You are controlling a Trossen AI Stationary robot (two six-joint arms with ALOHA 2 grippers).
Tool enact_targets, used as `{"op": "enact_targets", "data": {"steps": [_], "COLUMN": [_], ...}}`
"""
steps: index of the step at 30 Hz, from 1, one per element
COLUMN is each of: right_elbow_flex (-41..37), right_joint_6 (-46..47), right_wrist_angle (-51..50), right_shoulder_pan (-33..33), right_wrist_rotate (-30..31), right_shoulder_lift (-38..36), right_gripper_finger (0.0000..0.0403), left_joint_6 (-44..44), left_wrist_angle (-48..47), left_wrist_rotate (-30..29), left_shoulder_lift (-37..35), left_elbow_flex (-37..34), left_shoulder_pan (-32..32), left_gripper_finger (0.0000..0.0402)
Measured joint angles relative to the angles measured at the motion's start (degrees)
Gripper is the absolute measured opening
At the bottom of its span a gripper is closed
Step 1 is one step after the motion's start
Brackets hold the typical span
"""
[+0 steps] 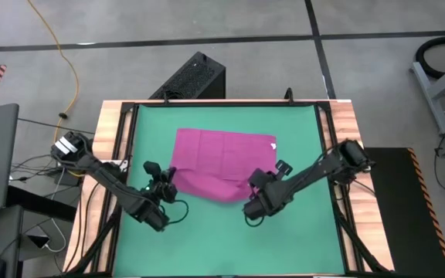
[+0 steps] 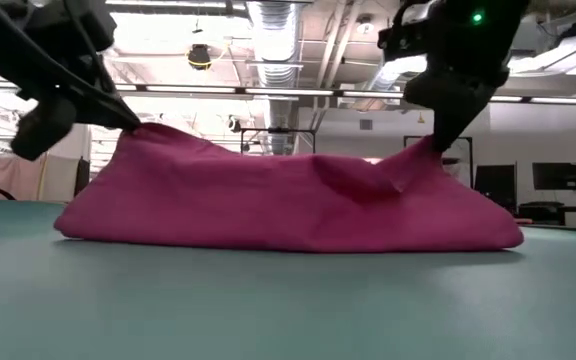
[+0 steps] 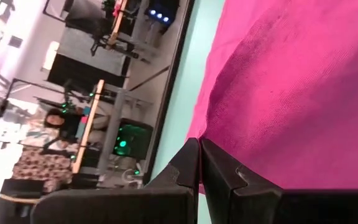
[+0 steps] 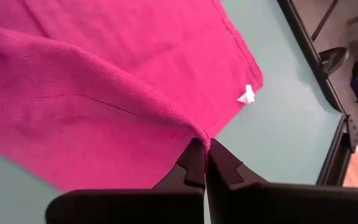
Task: Roll towel
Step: Fold the pink towel
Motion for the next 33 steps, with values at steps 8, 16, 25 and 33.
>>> {"op": "enact_targets", "data": {"steps": [8, 16, 25, 33], "right_elbow_flex": [0.0, 0.0, 0.0, 0.0], "right_joint_6": [-2.0, -5.9, -7.1, -7.6], "right_wrist_angle": [-0.1, 0.3, -1.1, -1.6], "right_shoulder_pan": [-3.5, -8.1, -11.5, -13.7], "right_wrist_rotate": [3.9, 3.9, 4.3, 5.6], "right_shoulder_lift": [-4.4, -4.7, -4.9, -4.9], "right_gripper_finger": [0.0009, 0.0009, 0.0009, 0.0008], "left_joint_6": [2.2, 6.2, 12.0, 24.3], "left_wrist_angle": [0.0, 0.2, 3.7, 12.1], "left_wrist_rotate": [-3.0, -4.9, -9.1, -8.8], "left_shoulder_lift": [0.0, 0.0, 0.0, 0.0], "left_elbow_flex": [-1.5, -1.6, -1.6, -1.6], "left_shoulder_pan": [5.5, 9.7, 13.4, 16.8], "left_gripper_finger": [0.0000, 0.0000, 0.0000, 0.0000]}}
